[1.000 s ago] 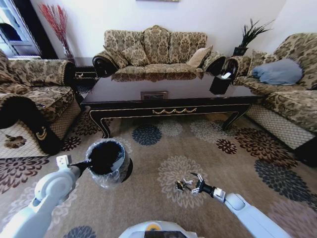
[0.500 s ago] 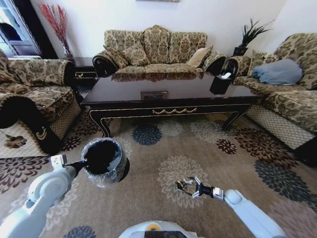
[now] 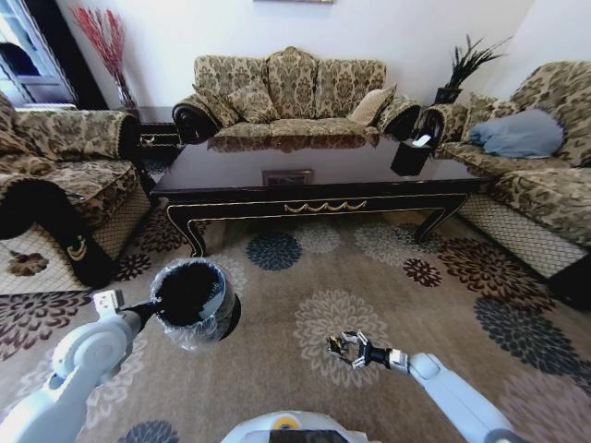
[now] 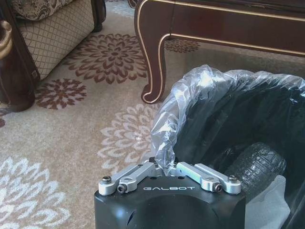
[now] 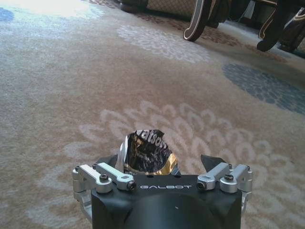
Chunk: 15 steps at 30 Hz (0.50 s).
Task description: Move to the front of the table and pick up the trash from the floor, then place it into the trash bin.
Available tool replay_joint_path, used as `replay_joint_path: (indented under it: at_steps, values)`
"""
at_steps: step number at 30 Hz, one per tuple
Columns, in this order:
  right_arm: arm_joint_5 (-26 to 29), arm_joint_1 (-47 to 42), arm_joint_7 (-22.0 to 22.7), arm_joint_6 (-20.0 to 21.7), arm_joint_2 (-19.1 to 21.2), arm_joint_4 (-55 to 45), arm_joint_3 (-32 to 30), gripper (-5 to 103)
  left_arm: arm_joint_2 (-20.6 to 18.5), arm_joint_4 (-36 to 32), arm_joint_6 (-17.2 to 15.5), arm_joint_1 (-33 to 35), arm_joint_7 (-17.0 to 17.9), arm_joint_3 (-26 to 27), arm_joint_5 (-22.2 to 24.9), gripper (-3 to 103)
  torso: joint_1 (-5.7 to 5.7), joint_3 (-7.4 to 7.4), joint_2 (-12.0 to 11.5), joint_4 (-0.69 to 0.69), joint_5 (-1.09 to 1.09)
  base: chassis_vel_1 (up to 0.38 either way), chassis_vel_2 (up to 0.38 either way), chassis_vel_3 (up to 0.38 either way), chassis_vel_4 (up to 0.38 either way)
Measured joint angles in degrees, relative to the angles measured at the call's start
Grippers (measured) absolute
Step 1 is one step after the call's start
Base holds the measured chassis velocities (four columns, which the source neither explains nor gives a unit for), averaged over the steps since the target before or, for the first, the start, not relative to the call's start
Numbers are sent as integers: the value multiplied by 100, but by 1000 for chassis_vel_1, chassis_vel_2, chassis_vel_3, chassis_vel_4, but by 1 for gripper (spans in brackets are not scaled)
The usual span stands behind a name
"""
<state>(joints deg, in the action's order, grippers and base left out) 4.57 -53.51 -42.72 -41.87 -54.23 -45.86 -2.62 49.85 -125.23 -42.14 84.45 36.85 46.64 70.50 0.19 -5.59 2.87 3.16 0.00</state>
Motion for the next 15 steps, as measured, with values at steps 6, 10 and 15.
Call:
replay_joint_path:
  at_steps: [6,10,15]
  values:
    - [-112,0,23,-26,-67,106,0,88,3,-1,0,-12,1,-15,0,2,0,0,0,0,0,0,0,0,0]
    - [-162,24,30,-44,-142,198,8,83,-49,5,0,-28,1,-9,15,2,0,0,0,1,0,0,0,0,0]
    - [-182,101,37,-57,-210,304,56,61,-64,34,0,-29,1,0,23,2,0,0,0,0,0,0,0,0,0]
